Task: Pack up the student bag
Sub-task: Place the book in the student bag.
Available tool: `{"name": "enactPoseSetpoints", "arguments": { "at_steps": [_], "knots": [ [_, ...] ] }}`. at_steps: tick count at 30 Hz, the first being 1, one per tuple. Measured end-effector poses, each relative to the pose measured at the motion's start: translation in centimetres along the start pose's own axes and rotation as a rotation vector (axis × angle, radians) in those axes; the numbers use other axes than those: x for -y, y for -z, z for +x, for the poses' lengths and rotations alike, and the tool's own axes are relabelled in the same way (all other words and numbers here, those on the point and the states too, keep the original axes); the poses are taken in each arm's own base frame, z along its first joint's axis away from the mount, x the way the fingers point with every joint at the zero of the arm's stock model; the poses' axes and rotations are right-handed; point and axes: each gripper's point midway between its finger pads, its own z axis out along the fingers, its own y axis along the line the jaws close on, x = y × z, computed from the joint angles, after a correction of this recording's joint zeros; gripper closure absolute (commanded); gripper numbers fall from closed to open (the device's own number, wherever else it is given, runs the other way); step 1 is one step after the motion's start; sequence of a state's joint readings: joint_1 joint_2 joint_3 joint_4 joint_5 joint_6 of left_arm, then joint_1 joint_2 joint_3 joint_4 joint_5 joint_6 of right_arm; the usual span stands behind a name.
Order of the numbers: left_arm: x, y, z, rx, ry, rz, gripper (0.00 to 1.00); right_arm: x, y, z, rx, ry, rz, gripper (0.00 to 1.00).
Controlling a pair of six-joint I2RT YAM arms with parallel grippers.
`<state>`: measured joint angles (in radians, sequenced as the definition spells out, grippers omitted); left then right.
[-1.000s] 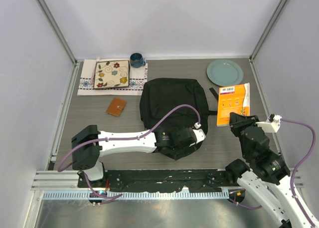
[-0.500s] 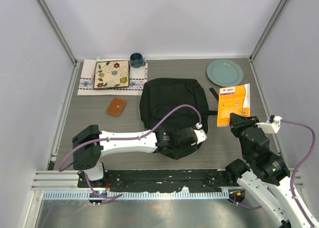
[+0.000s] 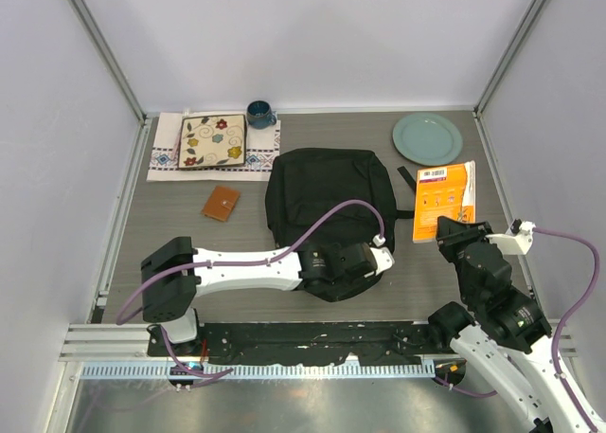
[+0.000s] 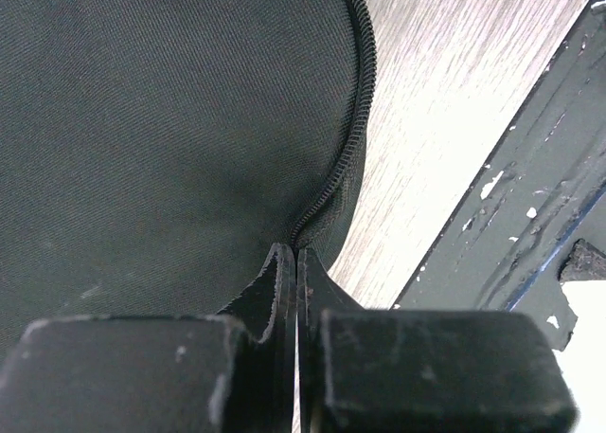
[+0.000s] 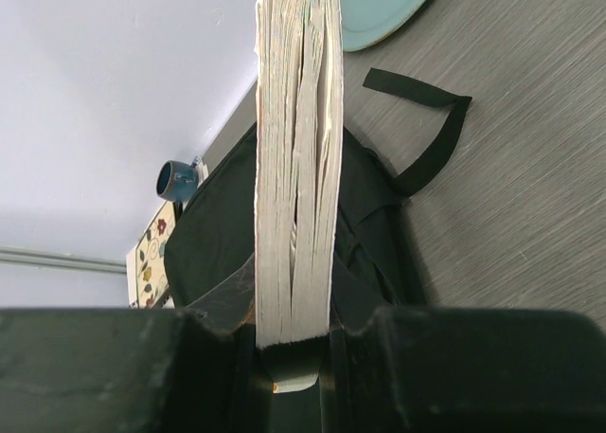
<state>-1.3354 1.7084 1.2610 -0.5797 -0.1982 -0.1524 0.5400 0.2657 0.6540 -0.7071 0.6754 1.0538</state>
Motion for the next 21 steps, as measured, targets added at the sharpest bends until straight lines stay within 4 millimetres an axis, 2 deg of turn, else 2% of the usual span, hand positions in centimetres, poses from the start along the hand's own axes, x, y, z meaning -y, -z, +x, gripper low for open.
{"name": "enactPoseSetpoints", "arguments": {
  "at_steps": [7,12,16,21],
  "knots": [
    [-0.2,0.1,-0.3,0.007,0.007,-0.014,1.0,0.2,0.1,0.0,-0.002,0.004,0.005,0.97],
    [-1.7,1.1,-2.0,0.061,0.041,-0.098,1.0,0.7,0.3,-0.1,0.002,0.009,0.014,0.97],
    [-3.9,3.0,-4.4,0.141,0.094,-0.194,1.0,1.1,0.6,-0.2,-0.001,0.019,0.026,0.97],
    [-9.4,6.8,-8.2,0.261,0.199,-0.371,1.0,1.5,1.7,-1.0,-0.001,0.013,0.024,0.97]
  ]
}}
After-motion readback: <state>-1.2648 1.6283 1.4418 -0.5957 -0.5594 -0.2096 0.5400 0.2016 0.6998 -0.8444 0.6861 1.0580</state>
